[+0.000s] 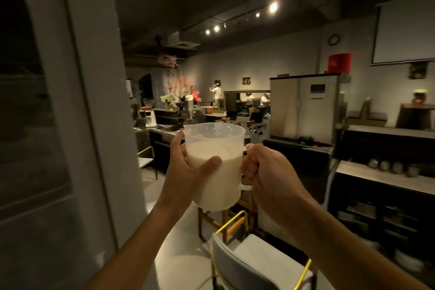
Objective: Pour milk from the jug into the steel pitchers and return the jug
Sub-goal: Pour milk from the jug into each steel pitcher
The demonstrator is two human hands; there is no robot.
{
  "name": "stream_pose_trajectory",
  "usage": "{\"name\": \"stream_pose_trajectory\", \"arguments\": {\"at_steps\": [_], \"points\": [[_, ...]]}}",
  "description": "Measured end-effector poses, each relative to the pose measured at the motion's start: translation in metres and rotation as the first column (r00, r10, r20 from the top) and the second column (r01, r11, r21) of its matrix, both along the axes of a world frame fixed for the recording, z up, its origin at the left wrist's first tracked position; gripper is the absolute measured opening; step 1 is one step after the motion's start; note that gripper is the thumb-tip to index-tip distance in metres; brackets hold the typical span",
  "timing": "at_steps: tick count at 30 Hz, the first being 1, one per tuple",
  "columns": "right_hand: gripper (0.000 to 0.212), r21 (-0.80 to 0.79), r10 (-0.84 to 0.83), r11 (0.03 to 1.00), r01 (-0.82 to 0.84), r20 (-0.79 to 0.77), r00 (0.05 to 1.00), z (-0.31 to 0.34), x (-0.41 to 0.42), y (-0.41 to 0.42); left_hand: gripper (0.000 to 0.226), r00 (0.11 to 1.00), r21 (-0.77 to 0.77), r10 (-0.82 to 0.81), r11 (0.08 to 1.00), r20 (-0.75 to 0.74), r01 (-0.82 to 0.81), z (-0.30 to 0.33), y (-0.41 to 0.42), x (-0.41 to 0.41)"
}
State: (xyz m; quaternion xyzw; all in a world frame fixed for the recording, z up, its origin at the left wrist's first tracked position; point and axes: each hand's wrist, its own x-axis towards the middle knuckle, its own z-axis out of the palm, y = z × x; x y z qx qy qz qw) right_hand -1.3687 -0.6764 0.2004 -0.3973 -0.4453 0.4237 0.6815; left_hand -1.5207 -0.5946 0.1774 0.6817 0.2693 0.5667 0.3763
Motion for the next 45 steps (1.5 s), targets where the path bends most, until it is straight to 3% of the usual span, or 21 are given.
{"name": "stream_pose_trajectory", "arguments": {"at_steps": [10, 14, 17, 21, 25, 37, 45], "points": [[0.038, 0.000, -0.253, 0.967, 0.253, 0.030, 0.967, -0.011, 0.159, -0.028, 0.127, 0.974, -0.003, -0.222, 0.975, 0.050, 0.222, -0.015, 0.004, 0.185], [0.039, -0.051, -0.365, 0.930, 0.363, -0.029, 0.931, -0.021, 0.224, -0.043, 0.108, 0.937, 0.006, -0.346, 0.938, 0.042, 0.346, -0.030, 0.005, 0.265], [0.043, -0.100, -0.462, 0.884, 0.456, -0.047, 0.886, -0.031, 0.273, -0.051, 0.117, 0.914, 0.020, -0.403, 0.915, 0.046, 0.402, -0.041, 0.005, 0.326], [0.052, -0.164, -0.575, 0.806, 0.569, 0.010, 0.818, -0.041, 0.337, -0.052, 0.113, 0.818, -0.020, -0.565, 0.821, 0.109, 0.571, -0.055, 0.009, 0.407], [0.042, -0.144, -0.665, 0.739, 0.658, 0.001, 0.747, -0.051, 0.406, -0.042, 0.115, 0.751, -0.041, -0.649, 0.752, 0.121, 0.658, -0.065, 0.026, 0.490], [0.041, -0.118, -0.742, 0.669, 0.734, -0.037, 0.670, -0.078, 0.635, 0.047, 0.117, 0.650, -0.086, -0.753, 0.644, 0.103, 0.760, -0.084, 0.123, 0.740], [0.037, -0.161, -0.758, 0.642, 0.749, 0.012, 0.652, -0.128, 0.795, 0.107, 0.111, 0.663, -0.151, -0.747, 0.650, 0.055, 0.745, -0.129, 0.184, 0.895]]}}
